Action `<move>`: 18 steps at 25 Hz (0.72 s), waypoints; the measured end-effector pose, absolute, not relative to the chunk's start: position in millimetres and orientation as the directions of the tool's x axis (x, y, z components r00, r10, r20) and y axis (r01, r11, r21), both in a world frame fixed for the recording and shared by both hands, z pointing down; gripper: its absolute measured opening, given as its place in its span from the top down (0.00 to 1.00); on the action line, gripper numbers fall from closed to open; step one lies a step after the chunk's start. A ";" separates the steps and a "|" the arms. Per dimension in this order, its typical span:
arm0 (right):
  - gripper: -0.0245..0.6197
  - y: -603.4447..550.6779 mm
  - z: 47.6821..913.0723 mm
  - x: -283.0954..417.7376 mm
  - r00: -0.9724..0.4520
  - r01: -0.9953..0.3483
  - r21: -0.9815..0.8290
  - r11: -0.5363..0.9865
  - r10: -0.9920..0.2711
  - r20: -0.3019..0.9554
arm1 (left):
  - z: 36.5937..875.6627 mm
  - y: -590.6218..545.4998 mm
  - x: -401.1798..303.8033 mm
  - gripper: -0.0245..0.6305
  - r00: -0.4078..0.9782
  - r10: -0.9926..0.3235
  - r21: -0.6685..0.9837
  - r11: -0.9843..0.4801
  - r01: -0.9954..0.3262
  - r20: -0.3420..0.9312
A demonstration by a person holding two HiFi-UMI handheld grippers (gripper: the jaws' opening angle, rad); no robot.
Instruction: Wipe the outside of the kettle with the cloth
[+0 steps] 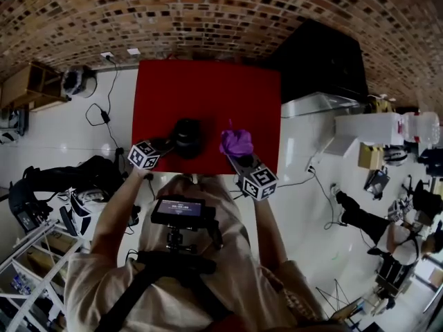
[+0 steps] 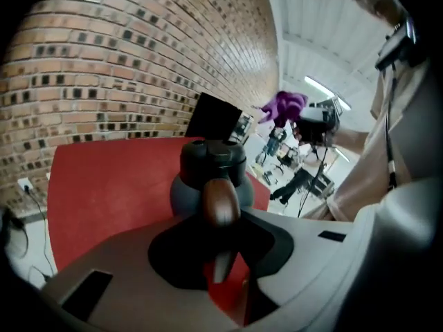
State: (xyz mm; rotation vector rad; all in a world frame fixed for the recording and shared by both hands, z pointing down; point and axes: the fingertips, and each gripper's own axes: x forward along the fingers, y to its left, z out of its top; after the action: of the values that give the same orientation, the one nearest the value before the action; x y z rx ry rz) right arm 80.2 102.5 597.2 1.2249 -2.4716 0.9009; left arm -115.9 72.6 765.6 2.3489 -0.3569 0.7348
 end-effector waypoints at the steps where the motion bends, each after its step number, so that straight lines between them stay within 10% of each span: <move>1: 0.80 100.3 599.7 81.0 -0.630 -0.776 -0.419 0.471 -0.618 0.471 | 760.5 65.5 -114.7 0.82 0.821 -0.102 0.530 -0.718 -0.451 0.561; 18: 0.80 139.6 670.0 -1.9 -0.694 -0.531 -0.374 0.761 -0.136 0.707 | 729.6 54.5 -95.7 0.83 0.830 -0.224 0.578 -0.626 -0.524 0.510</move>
State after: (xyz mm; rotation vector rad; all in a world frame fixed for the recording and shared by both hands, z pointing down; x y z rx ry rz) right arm -1.9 139.6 670.0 0.4957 -2.2722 0.7509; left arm -95.7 54.5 729.6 2.2487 -0.5434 0.5094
